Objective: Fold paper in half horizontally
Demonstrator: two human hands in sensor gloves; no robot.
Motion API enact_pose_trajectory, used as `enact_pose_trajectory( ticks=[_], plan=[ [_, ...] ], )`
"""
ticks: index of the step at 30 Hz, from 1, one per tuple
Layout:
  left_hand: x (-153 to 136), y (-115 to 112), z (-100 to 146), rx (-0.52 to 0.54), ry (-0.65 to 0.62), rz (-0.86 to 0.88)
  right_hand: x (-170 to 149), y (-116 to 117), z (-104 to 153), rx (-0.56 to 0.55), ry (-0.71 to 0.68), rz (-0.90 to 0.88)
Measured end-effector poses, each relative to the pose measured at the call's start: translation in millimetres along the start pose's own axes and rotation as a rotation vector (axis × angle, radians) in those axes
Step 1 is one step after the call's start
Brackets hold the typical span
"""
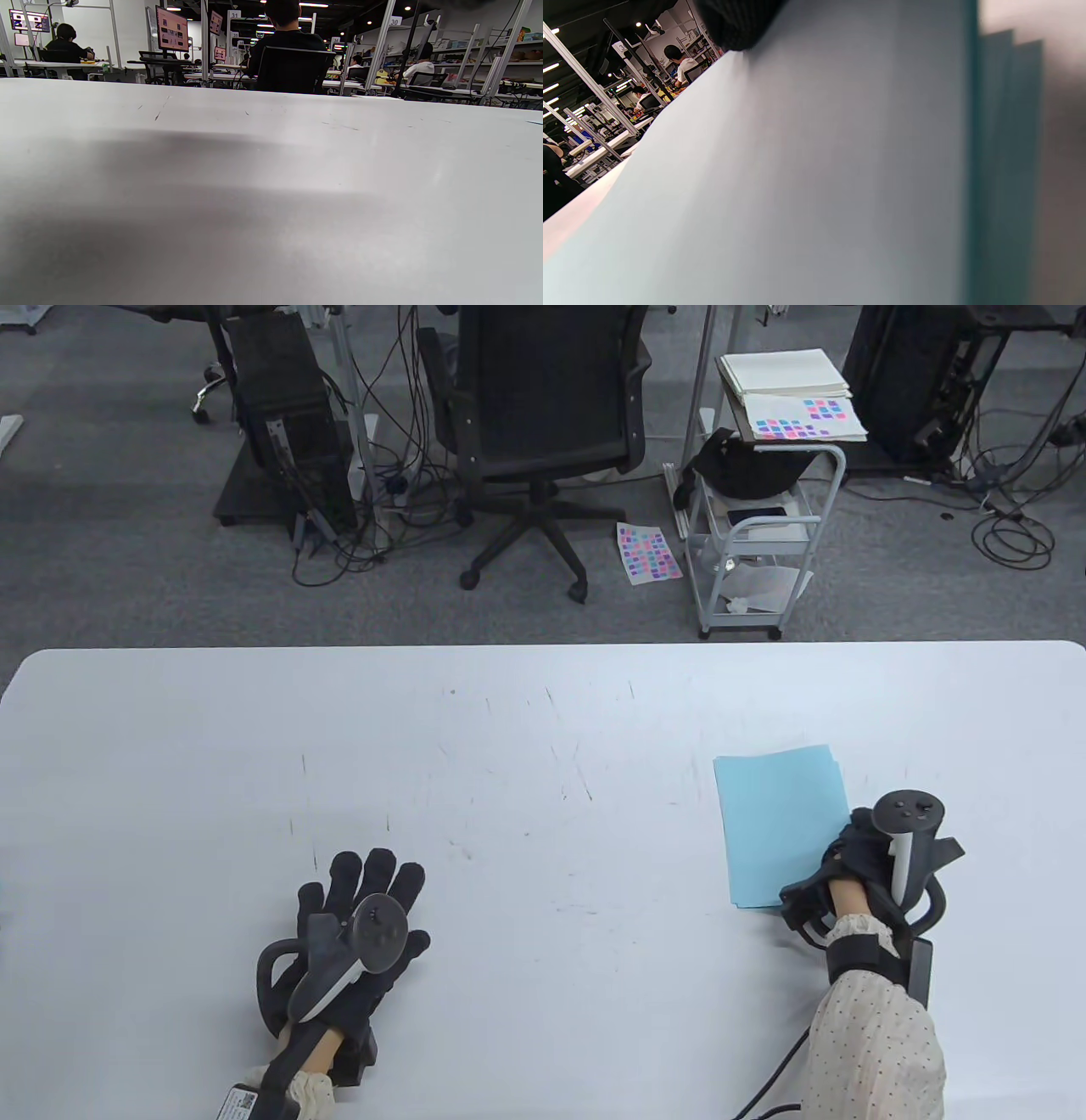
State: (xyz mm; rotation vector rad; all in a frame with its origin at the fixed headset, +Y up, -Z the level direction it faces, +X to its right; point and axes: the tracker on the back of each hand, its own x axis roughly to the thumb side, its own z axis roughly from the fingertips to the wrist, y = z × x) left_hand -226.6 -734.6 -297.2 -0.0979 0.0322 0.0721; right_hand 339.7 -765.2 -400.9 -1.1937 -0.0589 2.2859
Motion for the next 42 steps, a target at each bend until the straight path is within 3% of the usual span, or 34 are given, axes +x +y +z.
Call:
enact_pose_trajectory(
  ticks=[9,27,33,42],
  plan=[
    [0,0,0,0.003,-0.009,0.007,-1,6,1,-0.05,0.013,0.128],
    [3,-1,1,-0.002,-0.019,0.003,-2,6,9,-0.016,0.014,0.154],
    [6,-1,2,-0.004,-0.03,0.006,9,-4,26,0.025,-0.075,0.111],
    [13,-5,4,-0.013,-0.051,0.003,40,-11,86,0.117,-0.344,0.092]
  ],
)
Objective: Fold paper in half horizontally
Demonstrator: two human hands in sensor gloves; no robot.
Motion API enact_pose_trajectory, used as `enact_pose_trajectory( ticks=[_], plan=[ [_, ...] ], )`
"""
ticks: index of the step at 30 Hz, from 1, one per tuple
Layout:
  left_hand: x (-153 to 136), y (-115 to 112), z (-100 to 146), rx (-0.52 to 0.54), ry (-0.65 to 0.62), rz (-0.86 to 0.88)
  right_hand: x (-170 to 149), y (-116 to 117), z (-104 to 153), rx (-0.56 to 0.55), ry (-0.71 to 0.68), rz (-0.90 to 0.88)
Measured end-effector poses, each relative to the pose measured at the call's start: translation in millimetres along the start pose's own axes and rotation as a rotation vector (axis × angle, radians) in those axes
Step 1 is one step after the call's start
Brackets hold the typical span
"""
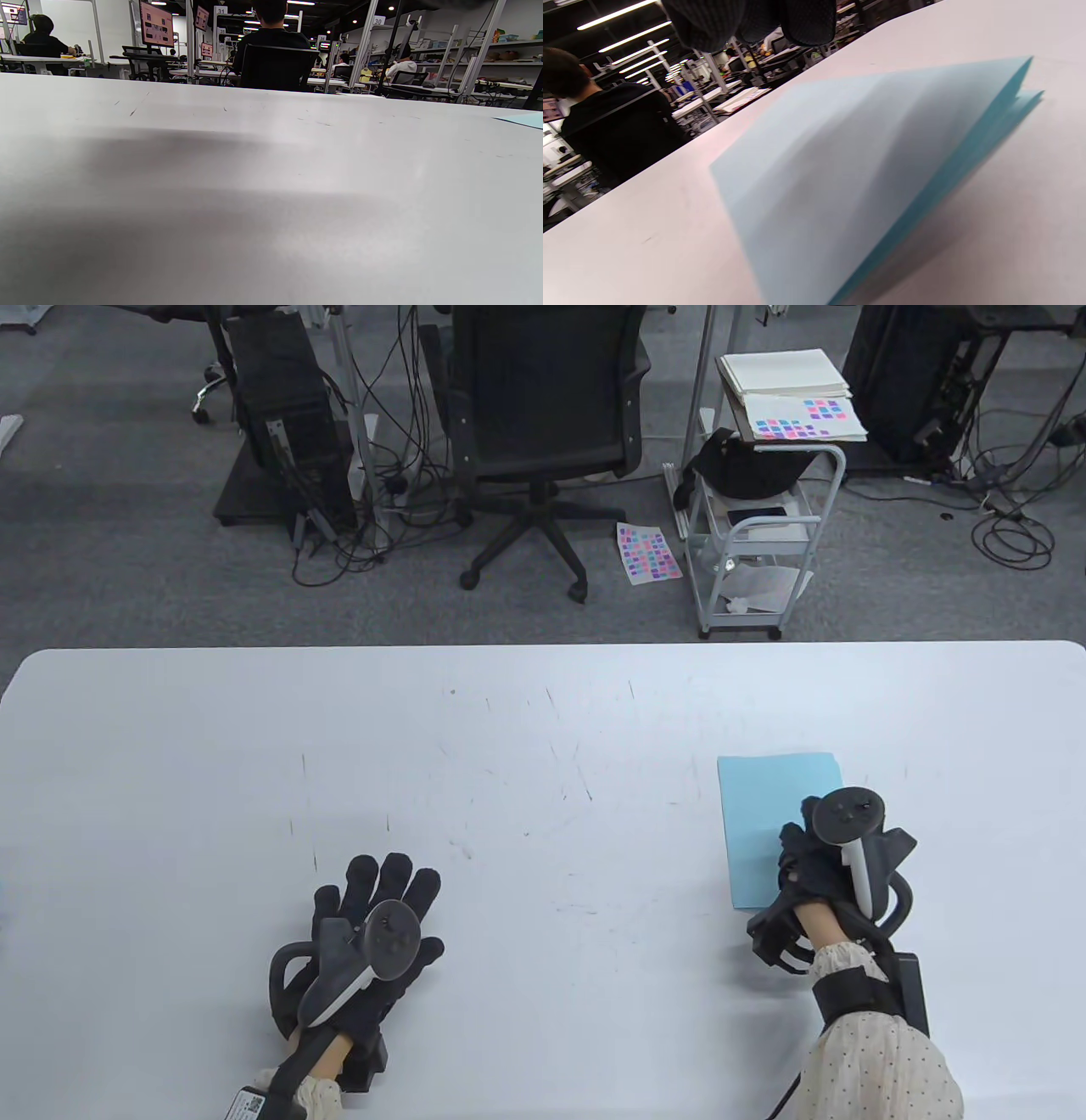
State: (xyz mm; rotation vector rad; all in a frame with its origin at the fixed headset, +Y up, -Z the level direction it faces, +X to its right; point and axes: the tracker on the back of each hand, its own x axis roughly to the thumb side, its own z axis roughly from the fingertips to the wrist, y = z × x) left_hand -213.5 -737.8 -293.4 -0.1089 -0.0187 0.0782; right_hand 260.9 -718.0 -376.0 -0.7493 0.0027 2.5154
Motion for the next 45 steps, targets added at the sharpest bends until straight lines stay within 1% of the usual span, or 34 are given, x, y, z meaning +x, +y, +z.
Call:
enact_pose_trajectory(
  ticks=[4,9,14,20,24,31,35,38,45],
  plan=[
    [3,0,1,0.003,-0.007,-0.001,19,5,23,0.027,-0.119,0.019],
    [4,0,1,0.005,-0.012,-0.008,41,20,53,0.049,-0.293,0.071],
    [5,1,2,0.007,-0.013,-0.016,51,41,79,0.058,-0.442,0.156],
    [7,-1,2,0.007,-0.014,-0.036,55,61,104,0.052,-0.596,0.265],
    [8,-2,1,0.002,-0.011,-0.048,53,71,117,0.074,-0.661,0.308],
    [9,-5,1,-0.004,-0.006,-0.072,51,82,128,0.115,-0.721,0.391],
    [11,-6,1,-0.005,-0.007,-0.088,47,91,131,0.148,-0.735,0.438],
    [12,-7,0,-0.01,-0.009,-0.101,44,98,135,0.196,-0.744,0.454],
    [13,-8,1,-0.015,-0.013,-0.114,44,103,141,0.209,-0.763,0.471]
  ],
)
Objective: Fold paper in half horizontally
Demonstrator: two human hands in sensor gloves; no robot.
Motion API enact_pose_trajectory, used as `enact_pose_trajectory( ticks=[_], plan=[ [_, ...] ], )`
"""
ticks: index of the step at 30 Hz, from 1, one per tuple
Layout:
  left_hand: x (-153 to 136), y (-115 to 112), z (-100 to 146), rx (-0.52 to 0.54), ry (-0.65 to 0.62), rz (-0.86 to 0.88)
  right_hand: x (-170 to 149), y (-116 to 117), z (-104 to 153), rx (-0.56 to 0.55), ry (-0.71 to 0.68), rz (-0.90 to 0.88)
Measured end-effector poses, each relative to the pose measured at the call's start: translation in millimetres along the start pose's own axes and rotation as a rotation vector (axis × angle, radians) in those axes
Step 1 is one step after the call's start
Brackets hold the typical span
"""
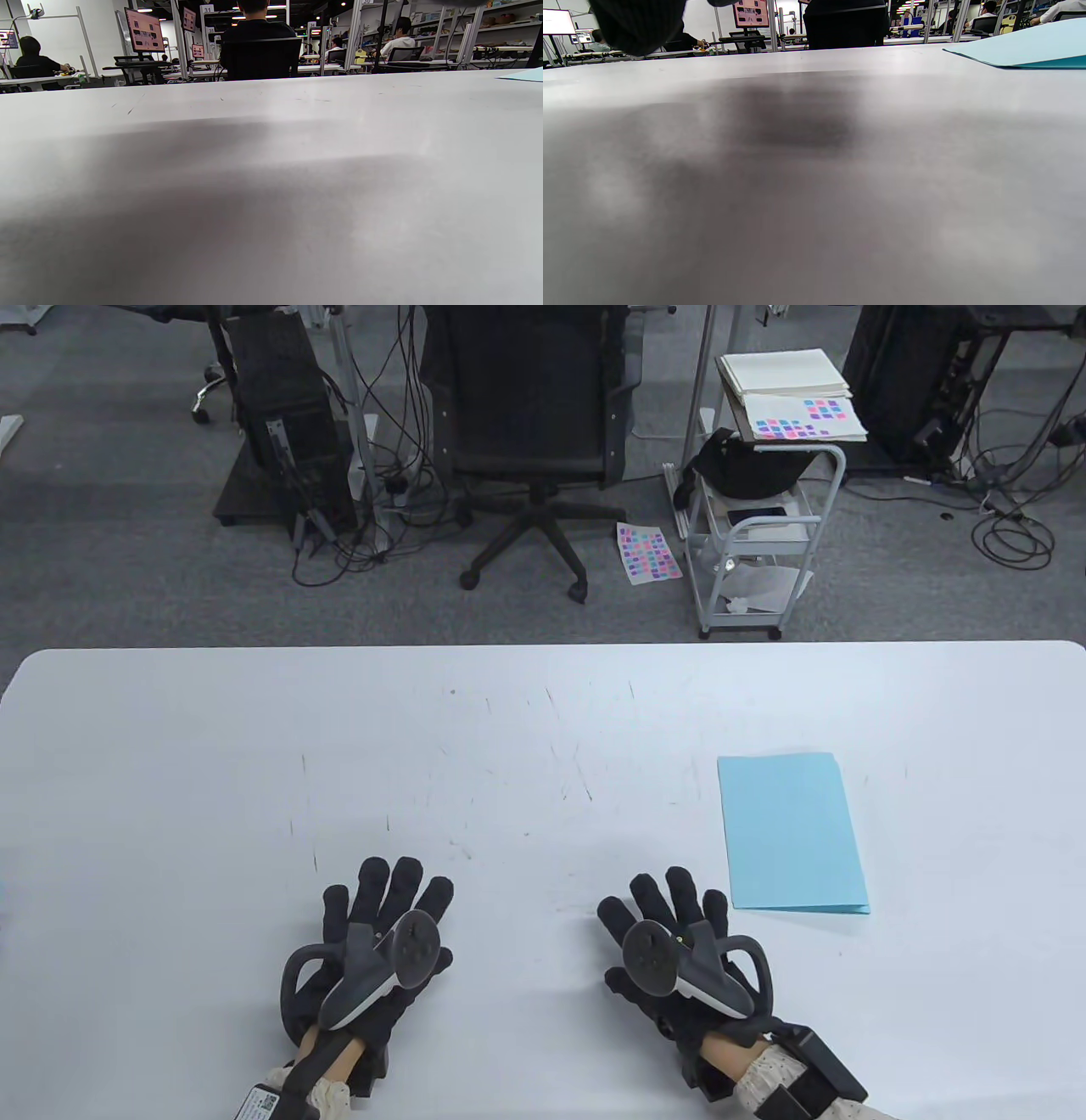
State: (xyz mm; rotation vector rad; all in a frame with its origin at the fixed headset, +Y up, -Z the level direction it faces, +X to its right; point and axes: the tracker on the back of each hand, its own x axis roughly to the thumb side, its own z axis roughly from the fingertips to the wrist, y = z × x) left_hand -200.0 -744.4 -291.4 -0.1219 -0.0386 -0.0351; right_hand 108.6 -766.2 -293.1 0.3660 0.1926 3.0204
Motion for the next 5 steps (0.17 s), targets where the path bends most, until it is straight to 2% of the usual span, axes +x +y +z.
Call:
enact_pose_trajectory(
  ticks=[5],
  plan=[
    [1.0,-0.3,-0.5,-0.007,-0.008,-0.002,2.5,-0.1,0.2,-0.004,-0.007,0.003]
  ],
)
